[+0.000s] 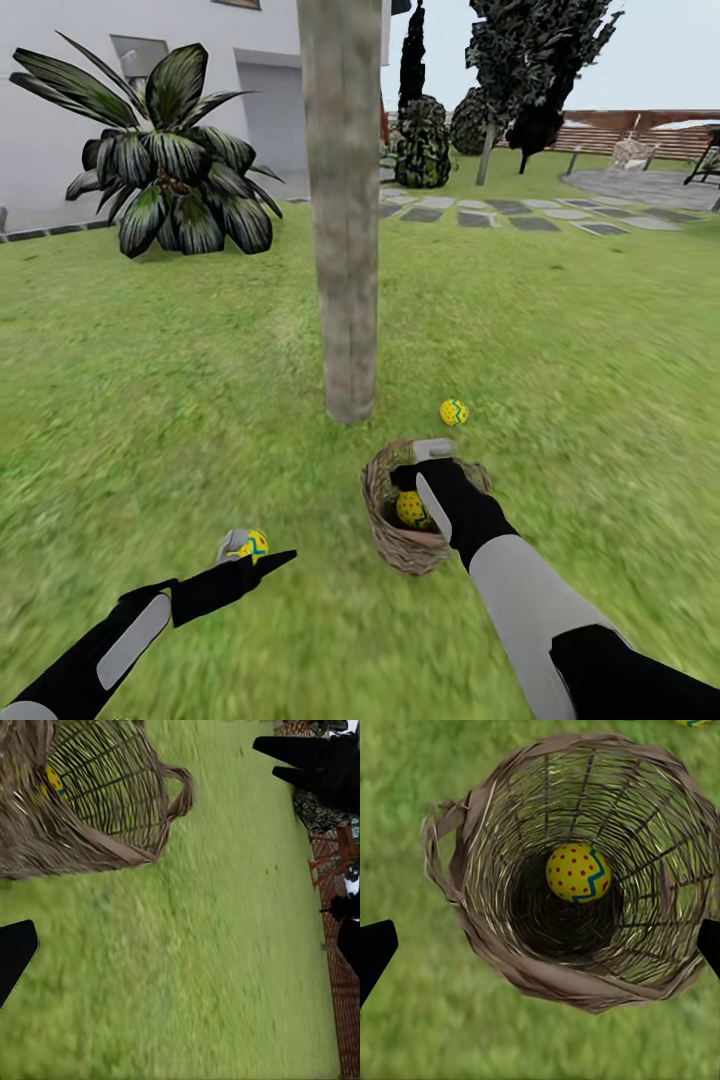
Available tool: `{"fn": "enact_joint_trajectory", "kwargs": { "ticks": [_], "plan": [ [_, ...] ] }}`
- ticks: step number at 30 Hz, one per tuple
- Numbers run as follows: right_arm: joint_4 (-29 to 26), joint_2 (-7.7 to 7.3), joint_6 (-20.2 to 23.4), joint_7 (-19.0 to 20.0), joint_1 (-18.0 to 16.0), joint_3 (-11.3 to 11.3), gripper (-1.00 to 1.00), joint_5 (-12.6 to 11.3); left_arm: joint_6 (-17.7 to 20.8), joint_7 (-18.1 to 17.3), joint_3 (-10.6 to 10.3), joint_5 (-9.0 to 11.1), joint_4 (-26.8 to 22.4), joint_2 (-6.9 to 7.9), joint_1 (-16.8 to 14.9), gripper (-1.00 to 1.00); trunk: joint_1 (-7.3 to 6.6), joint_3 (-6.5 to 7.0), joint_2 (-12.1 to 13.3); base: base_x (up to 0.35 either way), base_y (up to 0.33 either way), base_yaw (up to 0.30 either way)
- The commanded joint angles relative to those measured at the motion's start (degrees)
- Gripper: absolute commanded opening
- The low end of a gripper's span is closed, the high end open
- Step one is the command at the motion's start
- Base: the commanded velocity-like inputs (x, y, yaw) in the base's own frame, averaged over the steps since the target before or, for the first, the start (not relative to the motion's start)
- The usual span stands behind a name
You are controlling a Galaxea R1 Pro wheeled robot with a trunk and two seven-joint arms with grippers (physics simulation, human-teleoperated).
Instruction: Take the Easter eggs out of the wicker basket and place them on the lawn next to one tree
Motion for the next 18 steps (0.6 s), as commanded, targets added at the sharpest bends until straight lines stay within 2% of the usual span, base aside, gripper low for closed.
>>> {"fn": "enact_joint_trajectory", "kwargs": {
  "ticks": [1,7,14,18],
  "plan": [
    [0.01,0.00,0.00,0.00,0.00,0.00,1.00,0.00,0.02,0.02,0.00,-0.02,0.00,0.02,0.00,1.00,0.00,-0.08,0.00,0.199,-0.002,0.137],
    [0.03,0.00,-0.08,0.00,0.00,-0.01,1.00,0.00,0.05,0.21,0.01,-0.07,0.00,0.03,0.00,1.00,0.00,-0.54,0.00,0.302,-0.019,0.123],
    [-0.03,0.00,-0.18,-0.06,0.00,0.00,1.00,0.09,-0.11,0.09,0.01,-0.09,0.00,0.04,0.02,1.00,0.00,-0.78,0.00,0.317,-0.027,0.012],
    [0.09,0.00,-0.24,-0.05,0.00,-0.10,1.00,0.11,-0.12,-0.03,0.01,-0.07,0.00,0.04,0.02,1.00,0.00,-1.11,0.00,0.108,-0.001,0.000]
  ]
}}
